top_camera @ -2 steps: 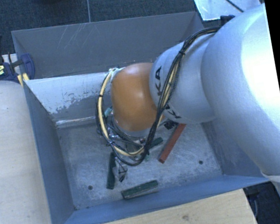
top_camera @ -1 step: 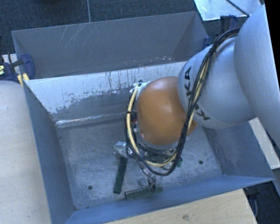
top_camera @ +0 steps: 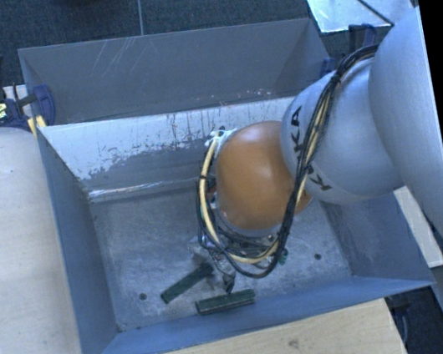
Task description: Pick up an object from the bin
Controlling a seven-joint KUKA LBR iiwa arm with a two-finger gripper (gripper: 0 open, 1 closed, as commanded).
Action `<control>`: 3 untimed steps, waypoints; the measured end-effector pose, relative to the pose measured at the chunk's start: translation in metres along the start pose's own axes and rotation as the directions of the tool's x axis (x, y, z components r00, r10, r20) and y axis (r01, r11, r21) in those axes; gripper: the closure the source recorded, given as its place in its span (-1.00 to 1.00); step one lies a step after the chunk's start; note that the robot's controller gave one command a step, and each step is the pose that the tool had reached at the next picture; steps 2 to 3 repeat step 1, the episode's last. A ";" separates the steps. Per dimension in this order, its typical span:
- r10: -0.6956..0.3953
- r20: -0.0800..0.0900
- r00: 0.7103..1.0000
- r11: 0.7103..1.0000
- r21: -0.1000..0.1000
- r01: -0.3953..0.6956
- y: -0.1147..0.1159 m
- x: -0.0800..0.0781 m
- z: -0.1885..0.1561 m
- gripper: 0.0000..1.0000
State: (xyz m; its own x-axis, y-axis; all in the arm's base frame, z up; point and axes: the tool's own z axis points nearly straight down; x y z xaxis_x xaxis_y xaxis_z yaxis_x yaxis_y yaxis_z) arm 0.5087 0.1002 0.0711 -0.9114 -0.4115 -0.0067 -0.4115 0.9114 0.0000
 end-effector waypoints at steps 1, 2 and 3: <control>-0.037 0.005 0.999 0.999 0.002 0.037 0.034 -0.001 -0.162 1.00; -0.037 0.005 0.999 0.999 0.002 0.037 0.034 -0.001 -0.162 1.00; -0.037 0.005 0.999 0.999 0.002 0.037 0.034 -0.001 -0.162 1.00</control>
Offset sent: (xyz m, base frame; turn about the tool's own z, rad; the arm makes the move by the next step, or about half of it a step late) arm -0.0168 0.0304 0.1570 -0.0364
